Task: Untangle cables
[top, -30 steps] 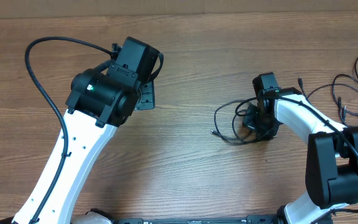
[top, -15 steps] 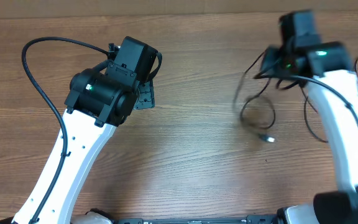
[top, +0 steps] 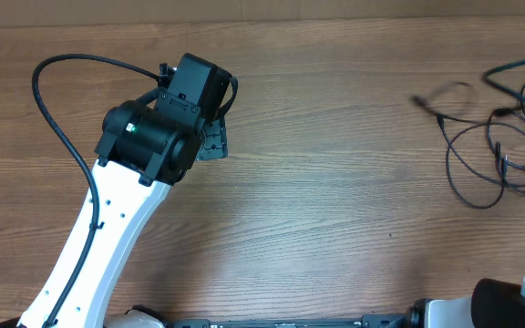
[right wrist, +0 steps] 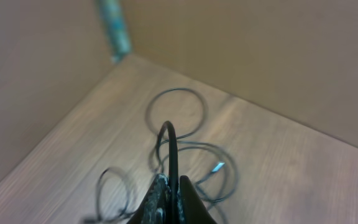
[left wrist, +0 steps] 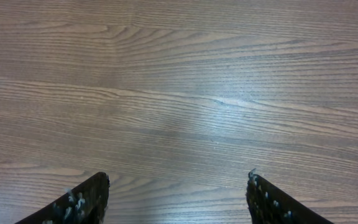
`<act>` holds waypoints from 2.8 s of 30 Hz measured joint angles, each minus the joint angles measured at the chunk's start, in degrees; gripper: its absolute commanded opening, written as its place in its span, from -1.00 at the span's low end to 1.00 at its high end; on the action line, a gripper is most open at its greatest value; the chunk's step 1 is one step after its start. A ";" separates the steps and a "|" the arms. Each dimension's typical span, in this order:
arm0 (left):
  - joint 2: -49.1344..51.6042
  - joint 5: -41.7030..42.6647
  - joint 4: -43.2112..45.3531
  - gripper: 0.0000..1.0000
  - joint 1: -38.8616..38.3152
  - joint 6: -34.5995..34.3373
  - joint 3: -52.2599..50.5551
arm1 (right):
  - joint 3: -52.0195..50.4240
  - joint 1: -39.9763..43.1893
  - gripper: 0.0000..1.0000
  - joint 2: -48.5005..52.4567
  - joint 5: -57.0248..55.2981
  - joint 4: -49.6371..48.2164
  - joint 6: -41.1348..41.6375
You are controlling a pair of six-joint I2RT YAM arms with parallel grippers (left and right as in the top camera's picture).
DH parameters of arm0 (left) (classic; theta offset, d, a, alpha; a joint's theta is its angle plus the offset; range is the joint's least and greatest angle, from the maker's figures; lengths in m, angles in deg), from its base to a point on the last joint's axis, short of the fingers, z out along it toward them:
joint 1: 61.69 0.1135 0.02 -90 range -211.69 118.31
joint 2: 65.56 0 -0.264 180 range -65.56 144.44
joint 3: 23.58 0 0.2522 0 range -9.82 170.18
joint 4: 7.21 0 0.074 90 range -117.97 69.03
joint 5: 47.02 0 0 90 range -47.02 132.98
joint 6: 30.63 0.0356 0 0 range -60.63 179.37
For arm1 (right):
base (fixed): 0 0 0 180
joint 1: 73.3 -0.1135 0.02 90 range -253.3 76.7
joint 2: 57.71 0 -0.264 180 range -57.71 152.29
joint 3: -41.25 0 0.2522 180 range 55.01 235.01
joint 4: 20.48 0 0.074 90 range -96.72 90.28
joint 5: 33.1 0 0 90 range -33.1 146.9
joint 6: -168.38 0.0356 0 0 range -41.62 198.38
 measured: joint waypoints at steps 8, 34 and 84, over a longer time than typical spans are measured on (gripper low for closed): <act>0.00 0.00 0.04 0.45 0.00 0.00 0.00 | 0.00 10.75 -0.88 1.27 5.95 1.01 0.72; 0.44 3.56 -6.19 0.99 20.92 -0.17 0.00 | -0.02 -5.33 1.00 5.64 58.23 13.18 -36.06; -53.02 12.55 2.47 0.99 25.18 6.14 -35.71 | -53.66 -15.26 1.00 -57.44 42.07 -2.84 -25.07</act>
